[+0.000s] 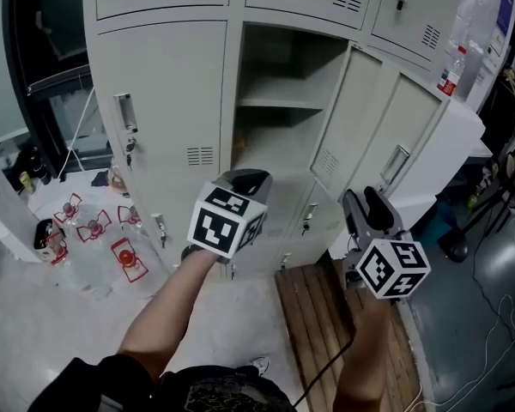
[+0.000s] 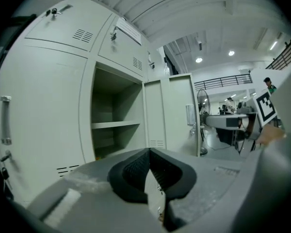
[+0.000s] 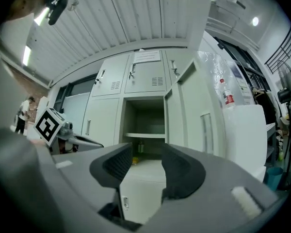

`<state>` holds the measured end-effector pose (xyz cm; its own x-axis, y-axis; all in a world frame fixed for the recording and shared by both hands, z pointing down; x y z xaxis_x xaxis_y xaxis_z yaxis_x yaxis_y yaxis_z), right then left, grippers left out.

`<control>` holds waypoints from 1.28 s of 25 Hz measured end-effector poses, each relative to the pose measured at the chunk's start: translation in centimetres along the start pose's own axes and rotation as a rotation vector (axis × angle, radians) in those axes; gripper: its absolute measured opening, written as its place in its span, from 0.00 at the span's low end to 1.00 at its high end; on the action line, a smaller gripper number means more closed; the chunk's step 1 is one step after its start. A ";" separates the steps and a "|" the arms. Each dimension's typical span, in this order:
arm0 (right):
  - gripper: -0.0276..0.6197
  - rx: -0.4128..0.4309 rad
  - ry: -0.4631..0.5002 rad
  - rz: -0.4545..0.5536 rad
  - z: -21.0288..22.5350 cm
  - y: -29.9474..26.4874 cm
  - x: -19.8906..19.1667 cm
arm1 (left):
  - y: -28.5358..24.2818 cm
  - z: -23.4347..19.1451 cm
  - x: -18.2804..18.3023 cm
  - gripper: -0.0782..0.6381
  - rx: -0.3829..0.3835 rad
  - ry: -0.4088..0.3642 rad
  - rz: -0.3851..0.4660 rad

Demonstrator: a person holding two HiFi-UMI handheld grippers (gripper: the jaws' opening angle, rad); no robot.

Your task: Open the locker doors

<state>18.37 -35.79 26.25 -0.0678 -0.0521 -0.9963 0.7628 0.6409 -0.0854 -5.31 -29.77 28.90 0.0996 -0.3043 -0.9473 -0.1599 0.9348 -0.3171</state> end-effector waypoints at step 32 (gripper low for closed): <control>0.34 0.472 0.047 -0.112 -32.8 -12.5 -1.4 | 28.4 -17.2 -12.4 0.11 0.497 0.159 -0.008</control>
<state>-12.19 -18.59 28.85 -0.1872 -0.0589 -0.9806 0.9568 0.2152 -0.1956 -27.96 -2.63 30.88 -0.0573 -0.3000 -0.9522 0.3295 0.8947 -0.3017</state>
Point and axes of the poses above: the fingertips, and each gripper's own axes: y backward along the fingers, z to its right, x out of its top, the point moved 8 cm from there along y, backward along the fingers, and after that the axes turned 8 degrees about -z, right-handed, at the moved point
